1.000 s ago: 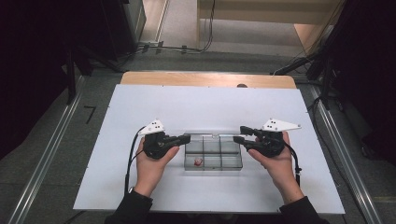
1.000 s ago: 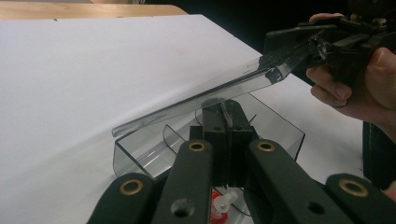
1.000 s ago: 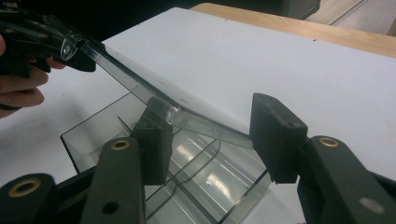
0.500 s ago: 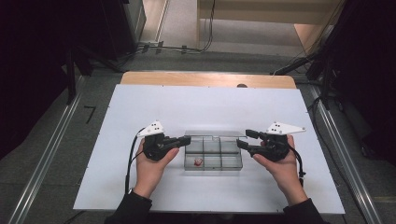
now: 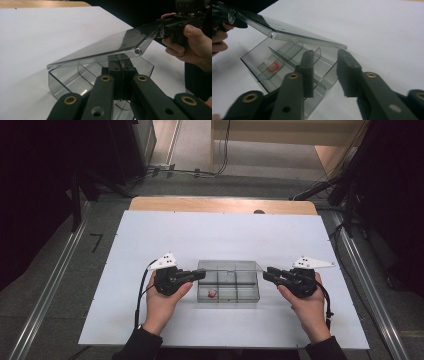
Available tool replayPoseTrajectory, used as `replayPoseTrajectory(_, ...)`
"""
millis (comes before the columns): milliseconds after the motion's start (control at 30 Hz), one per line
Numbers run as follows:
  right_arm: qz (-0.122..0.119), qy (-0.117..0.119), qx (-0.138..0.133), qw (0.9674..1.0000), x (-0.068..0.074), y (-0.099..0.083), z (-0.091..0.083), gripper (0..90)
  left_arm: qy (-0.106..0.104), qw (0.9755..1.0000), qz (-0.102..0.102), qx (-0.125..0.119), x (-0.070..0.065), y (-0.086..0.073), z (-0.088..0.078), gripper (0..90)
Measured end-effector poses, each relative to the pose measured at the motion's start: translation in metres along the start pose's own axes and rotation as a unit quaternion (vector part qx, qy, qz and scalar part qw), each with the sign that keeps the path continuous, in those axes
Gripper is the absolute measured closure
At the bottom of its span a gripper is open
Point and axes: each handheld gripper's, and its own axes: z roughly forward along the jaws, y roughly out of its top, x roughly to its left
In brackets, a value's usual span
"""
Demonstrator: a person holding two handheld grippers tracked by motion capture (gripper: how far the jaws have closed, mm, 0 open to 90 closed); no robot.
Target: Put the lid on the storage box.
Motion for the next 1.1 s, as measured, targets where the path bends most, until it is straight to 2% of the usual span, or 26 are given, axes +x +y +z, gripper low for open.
replayPoseTrajectory(167,-0.005,0.022,0.003,0.9997,0.004,-0.001,0.001,83.8,-0.002,1.0000,0.001,-0.001,-0.001,-0.001,-0.002,90.0)
replayPoseTrajectory(300,-0.014,0.034,0.000,0.9993,0.008,0.001,-0.001,87.8,-0.003,1.0000,-0.001,-0.002,-0.002,-0.002,-0.003,89.9)
replayPoseTrajectory(833,-0.031,0.054,0.000,0.9981,0.013,-0.005,-0.004,88.0,-0.004,1.0000,0.001,0.004,-0.008,-0.011,-0.009,90.0)
replayPoseTrajectory(1100,-0.030,0.058,0.005,0.9979,0.012,-0.010,-0.005,88.0,-0.005,0.9999,-0.002,0.011,-0.009,-0.017,-0.009,90.0)
